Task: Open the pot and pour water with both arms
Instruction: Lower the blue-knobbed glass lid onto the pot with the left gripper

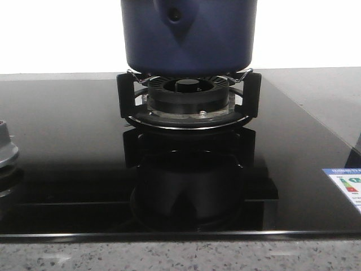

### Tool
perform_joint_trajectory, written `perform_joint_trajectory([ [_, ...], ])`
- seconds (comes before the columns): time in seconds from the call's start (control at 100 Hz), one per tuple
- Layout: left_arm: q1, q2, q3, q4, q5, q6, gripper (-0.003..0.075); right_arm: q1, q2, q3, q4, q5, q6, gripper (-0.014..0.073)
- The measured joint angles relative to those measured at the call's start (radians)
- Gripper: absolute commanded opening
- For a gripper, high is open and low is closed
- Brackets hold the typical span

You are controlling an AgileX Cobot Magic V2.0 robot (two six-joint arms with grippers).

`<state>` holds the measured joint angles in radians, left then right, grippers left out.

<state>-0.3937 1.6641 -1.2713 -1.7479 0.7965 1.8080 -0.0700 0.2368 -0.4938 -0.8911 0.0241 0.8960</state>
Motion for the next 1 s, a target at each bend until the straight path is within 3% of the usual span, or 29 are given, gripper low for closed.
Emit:
perform_joint_trajectory([
  [1.0,-0.029,0.0,-0.005,-0.026,-0.081,0.029,0.0251,0.0,0.0,0.032,0.076,-0.016,0.004,-0.0069],
])
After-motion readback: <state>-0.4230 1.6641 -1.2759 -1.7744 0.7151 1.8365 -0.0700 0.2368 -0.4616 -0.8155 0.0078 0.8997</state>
